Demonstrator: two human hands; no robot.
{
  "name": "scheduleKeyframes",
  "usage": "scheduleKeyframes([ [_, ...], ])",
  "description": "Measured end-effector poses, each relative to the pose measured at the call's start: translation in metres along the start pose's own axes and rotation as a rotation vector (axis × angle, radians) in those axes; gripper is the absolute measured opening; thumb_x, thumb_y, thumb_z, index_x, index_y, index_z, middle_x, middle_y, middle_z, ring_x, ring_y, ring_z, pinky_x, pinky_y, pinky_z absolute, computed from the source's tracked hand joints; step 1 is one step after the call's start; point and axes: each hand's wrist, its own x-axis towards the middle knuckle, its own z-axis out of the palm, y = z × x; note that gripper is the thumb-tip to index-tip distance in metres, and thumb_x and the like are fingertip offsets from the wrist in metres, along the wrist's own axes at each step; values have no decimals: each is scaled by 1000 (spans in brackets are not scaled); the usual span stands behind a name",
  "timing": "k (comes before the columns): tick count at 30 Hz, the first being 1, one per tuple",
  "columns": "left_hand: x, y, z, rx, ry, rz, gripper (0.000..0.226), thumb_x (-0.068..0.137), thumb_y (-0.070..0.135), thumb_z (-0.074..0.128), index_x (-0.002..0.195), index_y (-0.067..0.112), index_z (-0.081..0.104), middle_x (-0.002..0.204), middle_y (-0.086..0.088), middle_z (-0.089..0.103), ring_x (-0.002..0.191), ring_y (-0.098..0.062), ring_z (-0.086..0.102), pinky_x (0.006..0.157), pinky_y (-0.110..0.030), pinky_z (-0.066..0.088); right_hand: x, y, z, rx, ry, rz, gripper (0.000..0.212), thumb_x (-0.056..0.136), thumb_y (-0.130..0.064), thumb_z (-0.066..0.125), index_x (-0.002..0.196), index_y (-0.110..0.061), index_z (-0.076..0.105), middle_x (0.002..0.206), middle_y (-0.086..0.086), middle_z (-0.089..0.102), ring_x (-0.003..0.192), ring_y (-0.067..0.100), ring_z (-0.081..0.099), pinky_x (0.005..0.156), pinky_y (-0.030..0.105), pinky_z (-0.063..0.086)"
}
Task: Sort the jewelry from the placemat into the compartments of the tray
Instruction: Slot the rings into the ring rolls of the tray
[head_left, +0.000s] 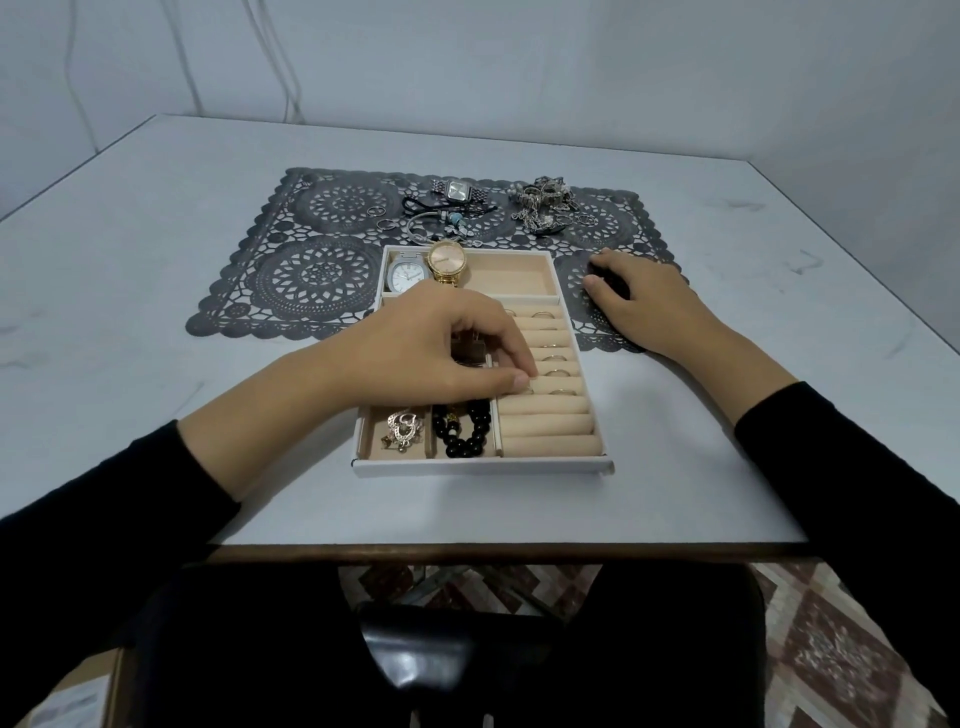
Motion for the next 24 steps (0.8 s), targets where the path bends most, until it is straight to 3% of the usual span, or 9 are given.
scheduleKeyframes([
  [8,0,4,-1,-39,-10,-70,13,80,21,80,93,22,77,84,10,73,87,-5,69,85,-25,54,0,-1,-1,-6,-3,-10,35,99,-31,45,127,-12,55,129,7,58,117,25,51,76,17,25],
  [11,-2,4,0,-51,23,-56,13,81,23,79,94,23,76,84,10,73,87,-6,69,80,-23,53,0,-2,-3,10,-10,-6,36,99,-32,46,128,-13,55,130,7,58,118,24,51,84,23,32],
  [14,-2,2,-6,-50,141,-21,10,86,22,74,95,21,76,85,10,72,82,-5,66,72,-13,47,2,-1,-4,27,-14,0,36,98,-32,48,128,-13,56,129,6,59,118,23,51,88,24,34],
  [19,4,-18,-25,36,429,-54,14,92,16,62,103,20,70,93,10,69,86,1,63,76,-16,51,10,2,-6,58,66,29,39,97,-33,50,131,-15,56,128,5,61,117,20,52,89,21,32],
  [22,10,-44,-42,143,571,-129,16,96,16,57,108,21,67,97,11,65,83,9,56,76,-7,44,20,3,-5,60,99,38,39,97,-31,51,130,-12,56,129,6,60,119,21,52,93,23,34],
  [24,13,-62,-53,229,614,-191,21,98,18,52,114,18,66,107,7,64,92,2,54,81,-8,39,29,4,-3,62,108,45,40,97,-30,51,131,-11,56,131,7,59,122,22,51,99,25,34],
])
